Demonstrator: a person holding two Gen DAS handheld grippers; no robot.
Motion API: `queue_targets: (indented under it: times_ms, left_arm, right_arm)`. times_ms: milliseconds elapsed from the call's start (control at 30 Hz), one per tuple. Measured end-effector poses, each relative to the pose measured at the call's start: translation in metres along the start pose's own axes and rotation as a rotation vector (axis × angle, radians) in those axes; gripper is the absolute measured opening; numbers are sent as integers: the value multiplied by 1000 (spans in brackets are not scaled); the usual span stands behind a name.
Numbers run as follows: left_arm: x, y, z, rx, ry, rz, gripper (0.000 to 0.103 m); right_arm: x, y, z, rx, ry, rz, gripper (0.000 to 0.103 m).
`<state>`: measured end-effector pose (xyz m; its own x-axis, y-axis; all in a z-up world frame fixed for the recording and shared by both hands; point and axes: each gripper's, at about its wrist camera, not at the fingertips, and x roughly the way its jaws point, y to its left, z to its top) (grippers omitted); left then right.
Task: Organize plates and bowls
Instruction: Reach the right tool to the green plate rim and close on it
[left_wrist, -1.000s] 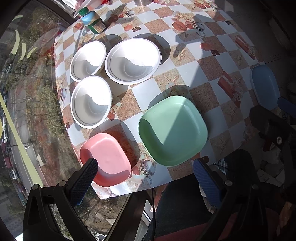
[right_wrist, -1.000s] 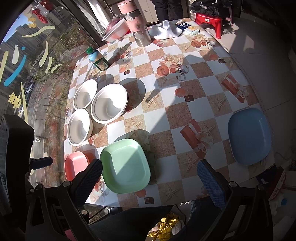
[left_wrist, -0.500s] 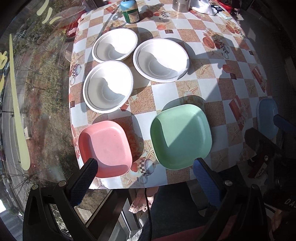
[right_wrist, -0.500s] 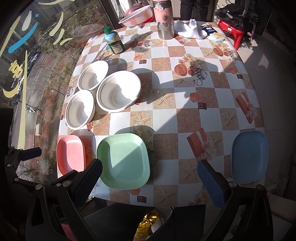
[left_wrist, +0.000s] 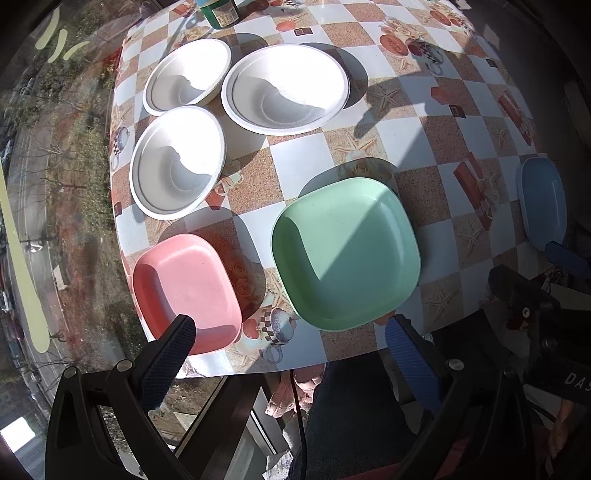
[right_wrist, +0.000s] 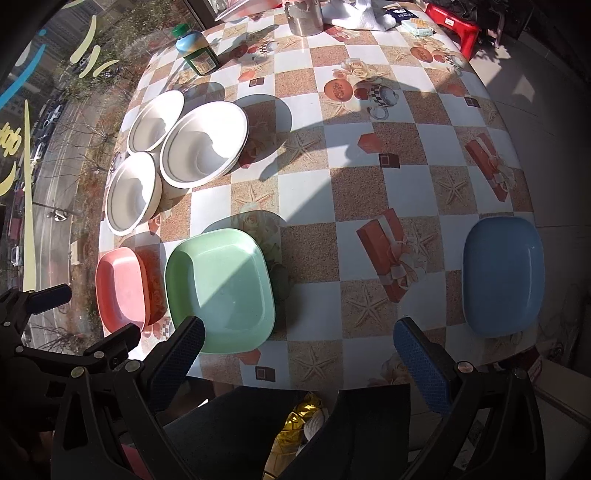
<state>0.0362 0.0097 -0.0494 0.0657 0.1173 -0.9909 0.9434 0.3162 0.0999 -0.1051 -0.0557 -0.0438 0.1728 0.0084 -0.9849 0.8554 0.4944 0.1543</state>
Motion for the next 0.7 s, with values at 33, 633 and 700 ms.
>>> queue_targets:
  times_ms: [33, 633, 700]
  left_arm:
    - [2, 1, 0, -5, 1, -6, 103]
    - [56, 48, -24, -170, -39, 87, 103]
    - [63, 47, -24, -168, -38, 90, 103]
  right_arm:
    - [4, -4, -2, 13, 17, -2, 103]
    - [56, 3, -4, 5, 174, -61, 103]
    - [70, 14, -1, -43, 178, -70, 103]
